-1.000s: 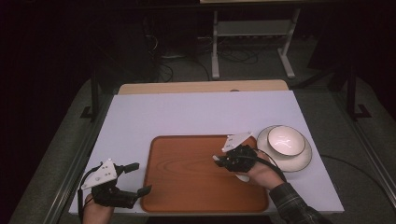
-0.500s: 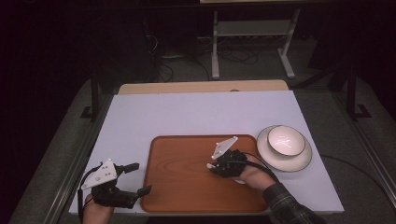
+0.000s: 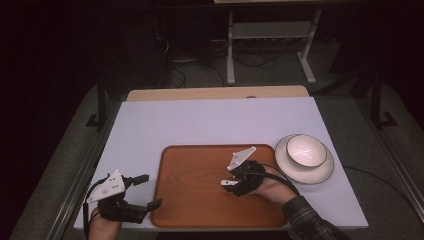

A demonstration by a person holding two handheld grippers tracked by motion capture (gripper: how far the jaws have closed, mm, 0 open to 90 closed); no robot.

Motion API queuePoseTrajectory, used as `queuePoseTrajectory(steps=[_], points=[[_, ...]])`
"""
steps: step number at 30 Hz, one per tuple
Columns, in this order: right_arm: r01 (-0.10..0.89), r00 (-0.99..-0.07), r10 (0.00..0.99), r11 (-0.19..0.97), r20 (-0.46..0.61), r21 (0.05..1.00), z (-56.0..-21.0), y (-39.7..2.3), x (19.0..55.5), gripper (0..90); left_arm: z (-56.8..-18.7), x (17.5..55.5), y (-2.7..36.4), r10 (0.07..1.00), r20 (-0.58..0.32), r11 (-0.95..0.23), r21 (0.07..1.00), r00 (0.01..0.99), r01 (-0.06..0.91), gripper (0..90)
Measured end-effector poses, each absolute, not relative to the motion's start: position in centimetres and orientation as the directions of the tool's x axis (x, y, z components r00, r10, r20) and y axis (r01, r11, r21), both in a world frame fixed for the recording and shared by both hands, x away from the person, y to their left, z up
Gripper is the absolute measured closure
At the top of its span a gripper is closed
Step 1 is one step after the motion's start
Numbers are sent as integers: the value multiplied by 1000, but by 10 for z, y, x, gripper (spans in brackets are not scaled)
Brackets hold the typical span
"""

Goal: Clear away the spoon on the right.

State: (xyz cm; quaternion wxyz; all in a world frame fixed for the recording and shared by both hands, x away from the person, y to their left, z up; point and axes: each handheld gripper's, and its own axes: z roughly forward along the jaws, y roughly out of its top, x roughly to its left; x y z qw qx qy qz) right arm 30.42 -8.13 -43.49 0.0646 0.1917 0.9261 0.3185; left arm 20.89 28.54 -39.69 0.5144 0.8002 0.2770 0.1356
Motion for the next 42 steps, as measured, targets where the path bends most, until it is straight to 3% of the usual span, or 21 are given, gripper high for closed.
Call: queuePoseTrajectory(steps=[5,16,24,42], points=[[330,-909,414,654,43,681,-425,-94,300,243,-397,209,286,581,-68,-317,899,811,303,130],[316,-879,471,474,67,822,-399,-134,284,143,-396,209,284,574,-66,-321,899,816,299,130],[257,-868,495,393,32,883,-383,-161,267,135,-396,208,284,567,-66,-318,902,821,293,130],[268,-797,599,247,71,931,-381,-225,242,133,-396,208,282,541,-69,-329,900,838,287,130]])
